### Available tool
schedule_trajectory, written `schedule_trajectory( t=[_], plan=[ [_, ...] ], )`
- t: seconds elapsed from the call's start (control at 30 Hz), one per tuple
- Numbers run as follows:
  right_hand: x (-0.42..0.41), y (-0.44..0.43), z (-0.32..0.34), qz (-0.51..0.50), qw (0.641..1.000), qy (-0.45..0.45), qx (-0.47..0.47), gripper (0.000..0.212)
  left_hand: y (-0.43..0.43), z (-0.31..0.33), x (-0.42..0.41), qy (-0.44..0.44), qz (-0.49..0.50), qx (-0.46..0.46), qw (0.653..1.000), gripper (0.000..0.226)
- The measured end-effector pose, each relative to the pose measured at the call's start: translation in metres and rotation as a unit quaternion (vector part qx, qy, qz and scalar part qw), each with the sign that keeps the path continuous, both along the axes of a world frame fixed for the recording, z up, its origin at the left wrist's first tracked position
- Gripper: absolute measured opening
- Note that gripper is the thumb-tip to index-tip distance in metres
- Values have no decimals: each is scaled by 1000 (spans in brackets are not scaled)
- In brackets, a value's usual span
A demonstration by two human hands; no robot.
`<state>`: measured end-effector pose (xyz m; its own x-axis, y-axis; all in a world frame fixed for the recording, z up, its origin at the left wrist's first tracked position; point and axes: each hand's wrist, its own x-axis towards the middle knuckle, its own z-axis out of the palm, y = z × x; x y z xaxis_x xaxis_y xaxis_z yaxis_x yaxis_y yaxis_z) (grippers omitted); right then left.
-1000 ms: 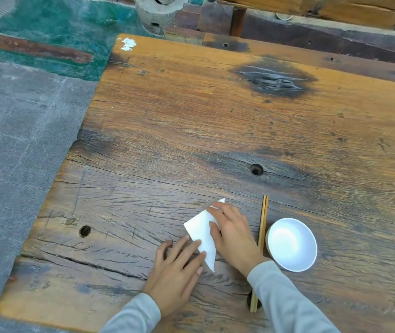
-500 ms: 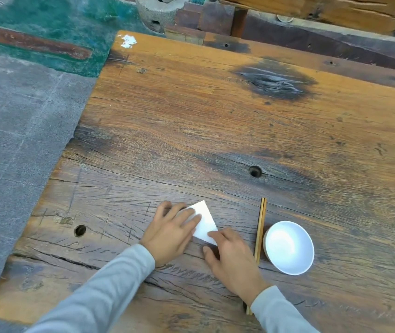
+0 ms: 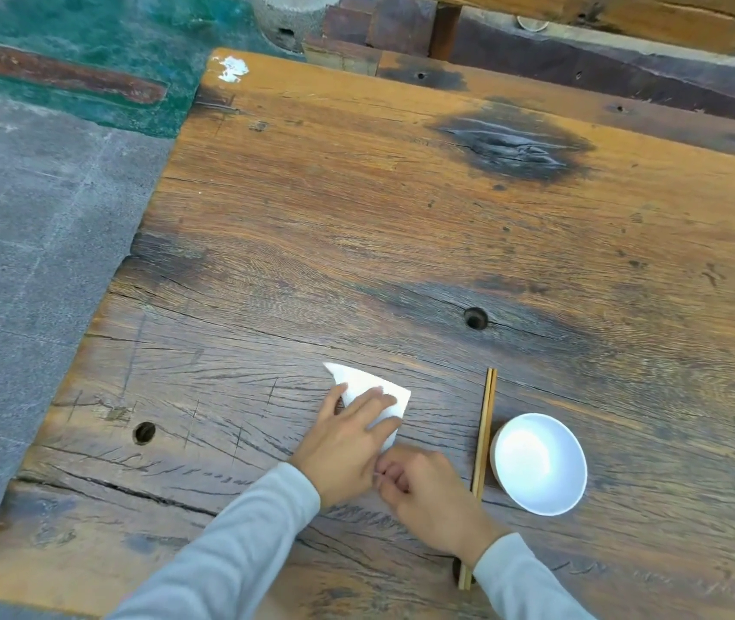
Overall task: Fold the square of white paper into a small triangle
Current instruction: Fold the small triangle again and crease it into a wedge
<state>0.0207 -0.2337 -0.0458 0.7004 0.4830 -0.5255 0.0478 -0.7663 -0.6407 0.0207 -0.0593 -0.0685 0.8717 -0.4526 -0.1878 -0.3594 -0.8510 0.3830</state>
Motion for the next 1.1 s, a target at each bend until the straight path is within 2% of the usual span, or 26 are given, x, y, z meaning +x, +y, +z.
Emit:
schedule_trajectory(
  t=[0.1, 0.2, 0.37, 0.43, 0.53, 0.67, 0.9, 1.1],
  plan=[
    [5, -7, 1, -39, 999, -16, 11, 4, 15, -8, 2, -24, -40, -48, 998, 58],
    [12, -11, -1, -99, 991, -93, 16, 8, 21, -11, 0, -46, -46, -94, 993, 60],
    [21, -14, -8, -108, 982, -155, 17, 30, 24, -19, -20, -125, 76, -136, 980, 37],
    [24, -14, -10, -103, 981, -165, 13, 36, 25, -23, -28, -127, 114, -129, 977, 34],
    [27, -13, -14, -78, 980, -185, 5, 41, 29, -30, -35, -109, 110, -75, 985, 40],
    [26, -10, -18, -26, 975, -220, 2, 33, 29, -34, -33, -101, 80, -29, 991, 46],
    [28, -12, -21, -3, 971, -240, 22, 25, 38, -45, -42, -99, 80, -76, 989, 56],
    [33, -15, -23, 14, 963, -267, 39, 17, 36, -58, -63, -120, 97, -112, 982, 54]
  ],
)
